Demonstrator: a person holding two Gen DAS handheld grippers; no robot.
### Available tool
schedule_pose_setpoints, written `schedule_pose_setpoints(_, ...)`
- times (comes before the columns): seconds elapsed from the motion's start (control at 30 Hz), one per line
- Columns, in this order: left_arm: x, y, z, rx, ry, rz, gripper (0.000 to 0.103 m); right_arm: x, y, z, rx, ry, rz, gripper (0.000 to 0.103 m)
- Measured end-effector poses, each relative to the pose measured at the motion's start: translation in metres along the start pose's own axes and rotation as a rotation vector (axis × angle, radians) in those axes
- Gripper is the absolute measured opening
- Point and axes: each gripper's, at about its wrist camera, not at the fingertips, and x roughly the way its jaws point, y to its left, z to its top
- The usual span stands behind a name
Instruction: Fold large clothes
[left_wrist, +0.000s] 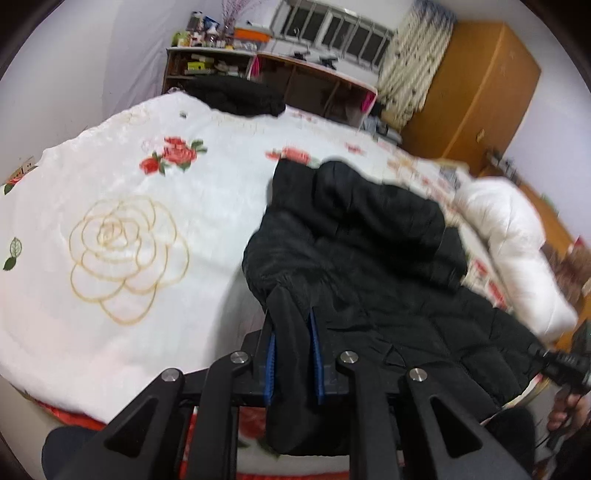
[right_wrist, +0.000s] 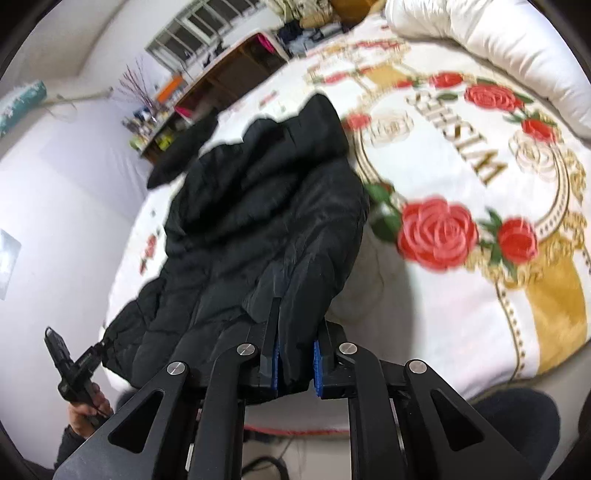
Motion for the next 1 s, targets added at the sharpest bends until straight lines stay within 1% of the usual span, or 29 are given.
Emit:
schedule_pose_setpoints(0.13, -0.003, -0.002, 0.025, -0.027, -0.049, -0.036, 0.017, -0.012, 0.007, 0.023, -0.017, -0.064, 0.025, 0.013)
schedule_pose_setpoints(0.27, -0.003, -0.008, 0.048, -0.034, -0.091, -0.055, 0.016, -0.009, 0.025, 0.049, -0.029, -0.11, 0.042, 0.012)
schedule_pose_setpoints(0.37, -0.003, -0.006, 0.066, -0.065, -0.119, -0.073, 0.016, -0.005, 0.033, 0.069, -0.023, -0.138, 0.062, 0.012)
schedule_pose_setpoints(0.5, 0.006, -0.006, 0.091, -0.103, -0.142, -0.084, 0.015, 0.0, 0.041, 0.094, -0.014, -0.168, 0.08, 0.012)
schedule_pose_setpoints(0.6, 0.018, -0.01, 0.113, -0.117, -0.16, -0.081, 0.013, 0.006, 0.047, 0.113, -0.012, -0.182, 0.088, 0.012)
schedule_pose_setpoints(0.7, 0.033, -0.013, 0.139, -0.13, -0.177, -0.078, 0.013, 0.018, 0.055, 0.14, -0.012, -0.194, 0.093, 0.012)
schedule_pose_setpoints(0.8, 0.056, -0.016, 0.167, -0.143, -0.192, -0.074, 0.012, 0.038, 0.06, 0.172, 0.0, -0.202, 0.089, 0.012)
schedule_pose_setpoints(0.93, 0.092, -0.021, 0.201, -0.147, -0.185, -0.059, 0.01, 0.07, 0.063, 0.209, 0.024, -0.198, 0.065, 0.012)
schedule_pose_setpoints(1.0, 0.112, -0.021, 0.217, -0.157, -0.177, -0.054, 0.005, 0.089, 0.061, 0.227, 0.045, -0.19, 0.058, 0.012)
